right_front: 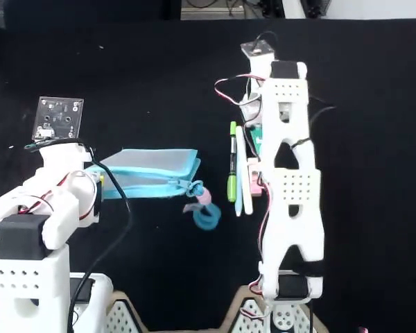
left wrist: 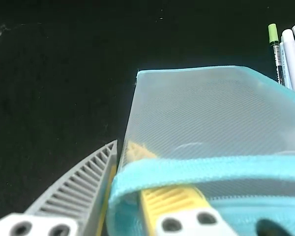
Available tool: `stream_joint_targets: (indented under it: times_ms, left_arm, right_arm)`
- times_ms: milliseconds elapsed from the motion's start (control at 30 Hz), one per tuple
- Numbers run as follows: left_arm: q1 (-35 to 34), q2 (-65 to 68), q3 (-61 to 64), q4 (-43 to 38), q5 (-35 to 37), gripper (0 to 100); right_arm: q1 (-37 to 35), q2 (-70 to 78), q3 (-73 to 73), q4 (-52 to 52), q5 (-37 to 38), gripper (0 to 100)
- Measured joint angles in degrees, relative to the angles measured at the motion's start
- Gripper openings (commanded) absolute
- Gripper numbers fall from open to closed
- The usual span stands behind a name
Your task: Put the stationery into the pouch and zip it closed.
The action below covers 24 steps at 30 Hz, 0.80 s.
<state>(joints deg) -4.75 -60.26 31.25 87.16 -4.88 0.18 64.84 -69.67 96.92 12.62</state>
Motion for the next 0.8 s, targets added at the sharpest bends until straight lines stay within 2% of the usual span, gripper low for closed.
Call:
stream_joint_targets:
  times_ms: [167,200,267,333,400,533,667,800]
  left_arm:
    - [0.0,0.0,0.0,0.0,0.0,3]
    - [0.0,0.0,0.0,0.0,0.0,3]
    - [0.0,0.0,0.0,0.0,0.0,3]
    - [-0.2,0.0,0.0,0.0,0.0,3]
    - [-0.4,0.0,0.0,0.0,0.0,3]
    - [-0.4,0.0,0.0,0.0,0.0,3]
    - [-0.4,0.0,0.0,0.0,0.0,3]
    - [-0.4,0.0,0.0,0.0,0.0,3]
  right_arm:
    - [0.0,8.2,-10.7,2.1,0.0,18.4]
    - [0.0,9.3,-12.0,2.3,0.0,14.7]
    - [0.0,10.5,-14.2,2.4,0.0,1.1]
    - [0.1,11.1,-16.1,2.4,0.0,4.0]
    - [0.1,11.3,-18.2,2.4,0.0,0.6]
    - [1.9,11.3,-21.4,2.4,0.0,1.0]
    - [5.2,9.6,-17.7,2.4,0.0,1.0]
    - [7.3,0.4,-3.8,2.5,0.0,1.0]
